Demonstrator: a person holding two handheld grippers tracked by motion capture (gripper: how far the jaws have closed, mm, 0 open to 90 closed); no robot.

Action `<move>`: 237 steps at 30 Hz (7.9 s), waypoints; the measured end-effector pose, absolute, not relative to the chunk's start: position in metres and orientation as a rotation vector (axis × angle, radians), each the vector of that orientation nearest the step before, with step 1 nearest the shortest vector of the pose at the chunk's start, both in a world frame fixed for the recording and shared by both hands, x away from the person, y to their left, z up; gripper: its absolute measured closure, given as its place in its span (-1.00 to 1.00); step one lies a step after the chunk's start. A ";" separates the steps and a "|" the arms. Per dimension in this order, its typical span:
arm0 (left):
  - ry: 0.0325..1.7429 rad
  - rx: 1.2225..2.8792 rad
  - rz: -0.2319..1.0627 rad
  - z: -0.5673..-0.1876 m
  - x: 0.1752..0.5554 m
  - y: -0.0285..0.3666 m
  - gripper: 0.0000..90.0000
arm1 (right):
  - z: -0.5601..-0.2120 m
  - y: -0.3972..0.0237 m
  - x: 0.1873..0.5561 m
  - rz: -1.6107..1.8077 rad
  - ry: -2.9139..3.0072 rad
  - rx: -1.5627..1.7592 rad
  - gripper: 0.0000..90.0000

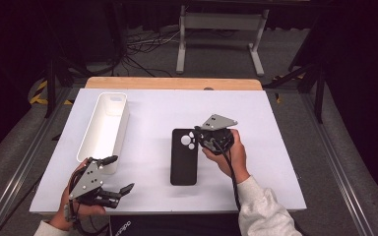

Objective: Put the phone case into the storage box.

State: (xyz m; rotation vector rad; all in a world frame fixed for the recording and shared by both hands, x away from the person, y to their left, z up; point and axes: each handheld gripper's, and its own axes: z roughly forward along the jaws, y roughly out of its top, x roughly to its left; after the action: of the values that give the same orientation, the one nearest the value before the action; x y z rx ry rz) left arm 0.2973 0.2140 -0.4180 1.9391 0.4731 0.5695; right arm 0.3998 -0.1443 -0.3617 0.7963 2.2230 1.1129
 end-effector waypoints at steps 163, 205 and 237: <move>0.525 1.798 0.583 -0.354 0.353 0.143 0.80 | -0.368 -0.141 0.337 1.193 1.978 0.567 -0.56; 0.501 1.789 0.597 -0.348 0.350 0.148 0.80 | -0.403 -0.195 0.316 1.137 1.995 0.587 -0.63; 0.485 1.742 0.656 -0.321 0.358 0.171 0.80 | -0.425 -0.214 0.305 1.100 2.028 0.630 -0.73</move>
State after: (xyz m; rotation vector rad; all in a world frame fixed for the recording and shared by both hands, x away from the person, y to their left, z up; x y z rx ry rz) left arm 0.3578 0.1709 -0.3213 1.7423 0.4854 0.6564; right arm 0.3055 -0.2142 -0.4254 0.6297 2.0283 1.0998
